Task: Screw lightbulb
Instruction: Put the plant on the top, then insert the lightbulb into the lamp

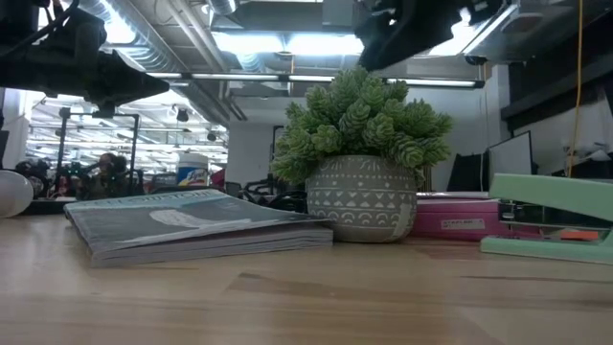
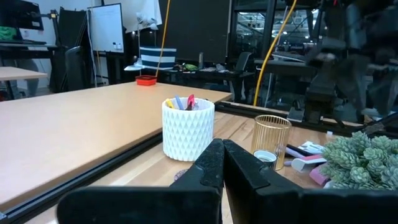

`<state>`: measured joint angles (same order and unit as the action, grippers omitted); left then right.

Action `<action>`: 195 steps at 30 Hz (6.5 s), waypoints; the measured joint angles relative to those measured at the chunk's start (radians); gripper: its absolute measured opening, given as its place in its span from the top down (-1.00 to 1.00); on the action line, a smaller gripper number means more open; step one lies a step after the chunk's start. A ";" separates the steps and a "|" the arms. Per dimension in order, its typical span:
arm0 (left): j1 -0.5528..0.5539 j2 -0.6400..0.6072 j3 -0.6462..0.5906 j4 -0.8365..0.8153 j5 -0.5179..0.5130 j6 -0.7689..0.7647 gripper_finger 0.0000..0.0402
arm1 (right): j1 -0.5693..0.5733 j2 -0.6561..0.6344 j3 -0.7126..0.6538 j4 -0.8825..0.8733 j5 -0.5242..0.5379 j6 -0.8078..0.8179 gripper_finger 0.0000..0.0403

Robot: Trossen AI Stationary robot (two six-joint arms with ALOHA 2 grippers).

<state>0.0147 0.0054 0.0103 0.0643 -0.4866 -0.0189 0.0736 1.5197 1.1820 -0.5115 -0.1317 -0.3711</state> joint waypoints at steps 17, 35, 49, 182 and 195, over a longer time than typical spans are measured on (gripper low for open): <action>0.000 0.005 0.000 0.000 0.000 0.000 0.99 | -0.002 0.169 -0.001 0.074 -0.044 0.000 0.33; 0.000 0.005 0.000 0.000 0.000 0.000 0.99 | 0.000 0.170 0.076 -0.002 0.081 -0.009 0.97; 0.000 0.005 0.000 0.000 0.000 0.000 0.99 | -0.075 0.170 0.321 -0.144 0.319 -0.209 0.99; -0.292 1.609 0.796 -1.564 0.563 -1.858 0.99 | -0.374 0.426 0.382 -0.129 0.148 -0.152 0.09; -0.291 1.751 0.766 -1.425 0.491 -1.878 0.99 | -0.374 0.426 0.382 -0.127 0.138 -0.152 0.09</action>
<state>-0.2764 1.7560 0.7766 -1.3604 0.0048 -1.8965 -0.3000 1.9453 1.5642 -0.6384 0.0064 -0.5236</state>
